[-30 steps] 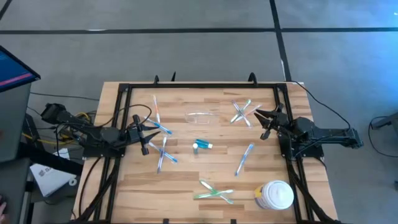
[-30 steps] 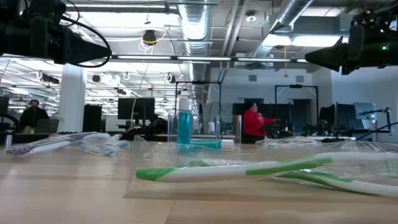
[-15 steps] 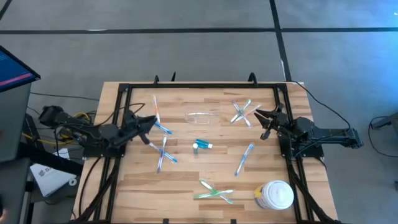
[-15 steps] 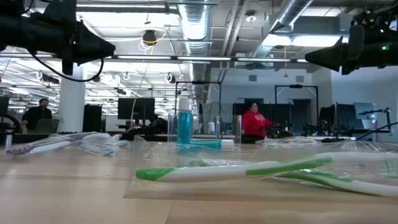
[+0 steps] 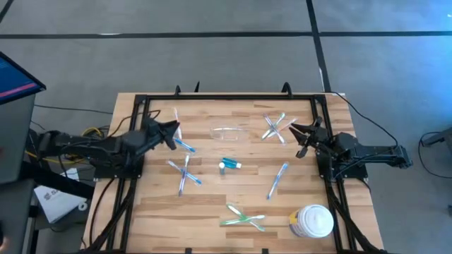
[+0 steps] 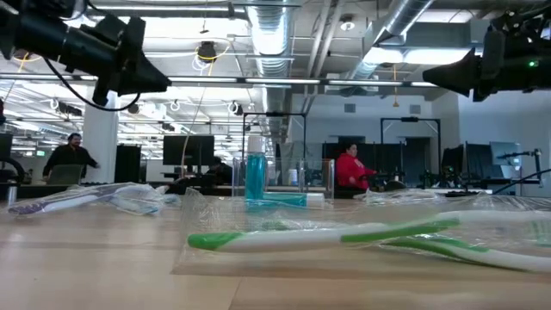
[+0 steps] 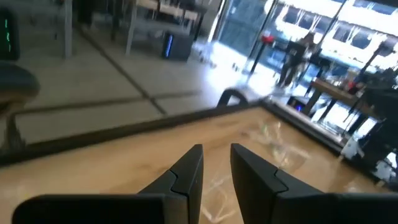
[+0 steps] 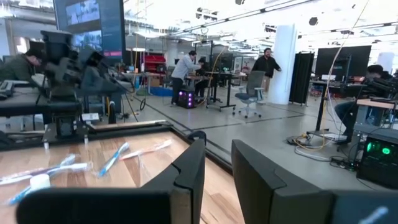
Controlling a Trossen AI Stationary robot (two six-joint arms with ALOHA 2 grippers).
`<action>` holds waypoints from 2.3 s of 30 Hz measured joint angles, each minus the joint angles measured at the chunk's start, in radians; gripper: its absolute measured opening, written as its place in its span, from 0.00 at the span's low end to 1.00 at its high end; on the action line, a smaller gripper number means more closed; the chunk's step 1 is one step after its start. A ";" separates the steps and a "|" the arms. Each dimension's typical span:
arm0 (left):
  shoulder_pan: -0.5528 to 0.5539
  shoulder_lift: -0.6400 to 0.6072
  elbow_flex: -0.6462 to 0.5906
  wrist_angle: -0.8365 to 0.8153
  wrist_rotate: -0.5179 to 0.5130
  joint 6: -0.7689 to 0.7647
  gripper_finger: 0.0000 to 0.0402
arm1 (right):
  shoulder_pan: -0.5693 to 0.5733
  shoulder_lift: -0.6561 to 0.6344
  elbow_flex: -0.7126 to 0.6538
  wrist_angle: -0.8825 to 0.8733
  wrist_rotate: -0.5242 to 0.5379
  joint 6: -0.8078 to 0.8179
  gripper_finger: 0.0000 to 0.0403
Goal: Pick & Place toothbrushing station
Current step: Put the left orange toothbrush into the transparent organizer
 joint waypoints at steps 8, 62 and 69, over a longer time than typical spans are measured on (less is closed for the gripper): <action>0.310 0.003 0.068 -0.202 0.305 -0.096 0.19 | 0.000 0.000 0.000 0.002 0.000 0.000 0.18; 0.776 0.806 0.444 -0.695 0.911 -0.088 0.24 | 0.000 0.000 0.000 0.013 0.000 -0.008 0.18; 0.776 0.840 0.444 -0.694 0.901 -0.093 0.28 | 0.000 0.000 0.000 0.013 0.000 -0.008 0.18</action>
